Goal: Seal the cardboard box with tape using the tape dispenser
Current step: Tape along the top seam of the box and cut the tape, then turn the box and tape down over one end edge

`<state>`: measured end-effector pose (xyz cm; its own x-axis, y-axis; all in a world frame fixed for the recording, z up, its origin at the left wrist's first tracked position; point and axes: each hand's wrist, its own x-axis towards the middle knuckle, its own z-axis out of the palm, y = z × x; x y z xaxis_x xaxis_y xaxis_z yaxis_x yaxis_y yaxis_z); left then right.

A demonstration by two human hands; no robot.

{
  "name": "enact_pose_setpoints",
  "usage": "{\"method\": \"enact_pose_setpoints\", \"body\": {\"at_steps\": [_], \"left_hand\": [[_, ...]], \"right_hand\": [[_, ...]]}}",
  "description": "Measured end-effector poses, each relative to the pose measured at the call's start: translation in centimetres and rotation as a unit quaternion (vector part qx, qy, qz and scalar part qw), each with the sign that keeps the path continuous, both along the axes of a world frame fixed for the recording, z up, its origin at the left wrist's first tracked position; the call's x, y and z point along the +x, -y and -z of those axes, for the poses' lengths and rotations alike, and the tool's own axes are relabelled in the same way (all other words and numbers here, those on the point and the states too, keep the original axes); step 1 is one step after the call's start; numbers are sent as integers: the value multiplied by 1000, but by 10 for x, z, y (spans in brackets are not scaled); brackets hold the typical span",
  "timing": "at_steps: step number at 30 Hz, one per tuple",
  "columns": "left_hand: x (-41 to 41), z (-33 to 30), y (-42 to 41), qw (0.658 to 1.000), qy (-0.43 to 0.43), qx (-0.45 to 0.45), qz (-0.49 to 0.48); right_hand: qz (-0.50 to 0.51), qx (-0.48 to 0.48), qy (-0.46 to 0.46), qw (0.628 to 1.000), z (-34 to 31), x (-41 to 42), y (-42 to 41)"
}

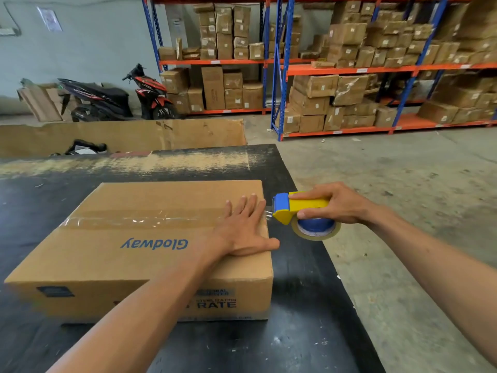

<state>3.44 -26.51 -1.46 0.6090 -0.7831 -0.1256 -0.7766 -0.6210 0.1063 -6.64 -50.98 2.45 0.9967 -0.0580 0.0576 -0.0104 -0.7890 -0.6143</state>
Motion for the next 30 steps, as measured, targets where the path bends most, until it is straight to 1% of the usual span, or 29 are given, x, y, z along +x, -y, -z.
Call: {"method": "enact_pose_setpoints", "body": {"at_steps": [3,5,9,12,13,14,15,16,17,20,22,24,25,26,28,30], "left_hand": [[2,-3,-4,1000,0,1,15],[3,-3,-4,1000,3,-1,16],[2,-2,-6,1000,9,-2,16],[3,-1,-6,1000,14,-1,18],[4,-2,-5,1000,15,1,16],[3,-1,-4,1000,15,4,13],[2,0,-4,1000,13,5,9],[2,0,-3,1000,11,5,8],[2,0,-3,1000,8,7,11],[3,-3,-3,1000,18,19,14],[-2,-9,2,1000,1,26,9],[-8,-10,16,997,-31,-30,-63],[-10,-9,24,990,-42,-64,-121],[-12,-7,33,981,-44,-77,-173],[-13,-5,43,972,-38,-46,-228],[-11,-4,46,972,-45,-28,-228]], "right_hand": [[-8,-4,-2,1000,-5,-4,0],[-13,-29,-3,999,-6,-3,-1],[-39,-120,13,992,1,4,-9],[-48,-200,26,978,-2,9,-17],[-59,-249,15,967,-6,10,-20],[-83,-321,-1,943,-8,11,-25],[-114,-399,-31,909,-8,10,-31],[-143,-445,-56,882,-6,8,-38],[-151,-452,-70,876,-1,5,-43],[-120,-446,-57,885,10,2,-42],[-96,-431,-54,896,5,1,-38],[-74,-429,-53,899,4,-1,-35],[-63,-426,-58,901,3,-2,-33],[-53,-420,-62,904,2,-2,-32],[-37,-416,-65,906,2,-4,-30],[-22,-403,-72,912,2,-8,-31]]}}
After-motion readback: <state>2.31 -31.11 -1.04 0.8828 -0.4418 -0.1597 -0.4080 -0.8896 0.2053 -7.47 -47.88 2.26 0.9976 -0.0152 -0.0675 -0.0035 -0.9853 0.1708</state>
